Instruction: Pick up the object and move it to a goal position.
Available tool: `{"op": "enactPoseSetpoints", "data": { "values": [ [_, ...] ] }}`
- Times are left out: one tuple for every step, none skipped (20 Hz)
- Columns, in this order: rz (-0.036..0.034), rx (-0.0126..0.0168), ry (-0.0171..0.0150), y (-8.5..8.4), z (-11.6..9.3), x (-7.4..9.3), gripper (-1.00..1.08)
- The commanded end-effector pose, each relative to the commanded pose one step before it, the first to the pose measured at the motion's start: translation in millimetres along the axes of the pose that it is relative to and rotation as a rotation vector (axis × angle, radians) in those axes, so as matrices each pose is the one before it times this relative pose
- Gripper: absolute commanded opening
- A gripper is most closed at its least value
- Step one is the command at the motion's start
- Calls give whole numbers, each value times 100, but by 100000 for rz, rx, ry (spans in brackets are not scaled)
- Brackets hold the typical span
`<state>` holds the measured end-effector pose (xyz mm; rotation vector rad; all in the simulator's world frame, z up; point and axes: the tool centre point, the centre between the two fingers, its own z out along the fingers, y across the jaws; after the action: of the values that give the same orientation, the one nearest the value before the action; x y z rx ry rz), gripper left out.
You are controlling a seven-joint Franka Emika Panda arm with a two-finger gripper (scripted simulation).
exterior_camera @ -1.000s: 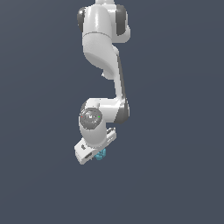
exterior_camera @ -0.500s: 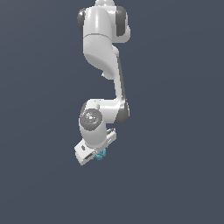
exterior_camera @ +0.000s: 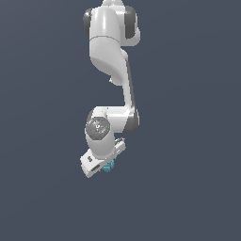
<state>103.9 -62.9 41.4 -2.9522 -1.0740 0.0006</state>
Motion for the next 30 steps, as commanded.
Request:
{"op": "enactPoseSetpoints", "data": {
  "values": [
    [-15, -33, 34, -171, -144, -47, -100],
    [43, 14, -18, -95, -62, -65, -100],
    [0, 0, 0, -140, -93, -52, -100],
    [0, 0, 0, -163, -109, -61, -100],
    [0, 0, 0, -187, -125, -69, -100],
    [0, 0, 0, -211, -141, -79, -100],
    [0, 0, 0, -237, -159, -88, -100],
    [0, 0, 0, -263, -176, -98, -100],
    [0, 0, 0, -291, -195, -108, -100],
    [0, 0, 0, -319, -214, -118, -100],
    [0, 0, 0, -349, -235, -129, -100],
    [0, 0, 0, -381, -256, -140, -100],
    [0, 0, 0, -414, -279, -152, -100],
    [0, 0, 0, -448, -302, -165, -100],
    [0, -50, -47, -488, -328, -175, -100],
    [0, 0, 0, -518, -350, -189, -100],
    [0, 0, 0, -532, -360, -194, -100],
    [0, 0, 0, -545, -370, -198, -100],
    [0, 0, 0, -558, -379, -202, -100],
    [0, 0, 0, -571, -389, -206, -100],
    [0, 0, 0, -584, -399, -210, -100],
    [0, 0, 0, -598, -410, -214, -100],
    [0, 0, 0, -613, -421, -218, -100],
    [-2, -53, -45, -628, -430, -214, -100],
    [0, 0, 0, -605, -419, -212, -100],
    [0, 0, 0, -585, -406, -204, -100],
    [0, 0, 0, -563, -392, -196, -100],
    [0, 0, 0, -540, -377, -187, -100],
    [0, 0, 0, -517, -364, -176, -100],
    [0, 0, 0, -493, -349, -164, -100]
  ]
}}
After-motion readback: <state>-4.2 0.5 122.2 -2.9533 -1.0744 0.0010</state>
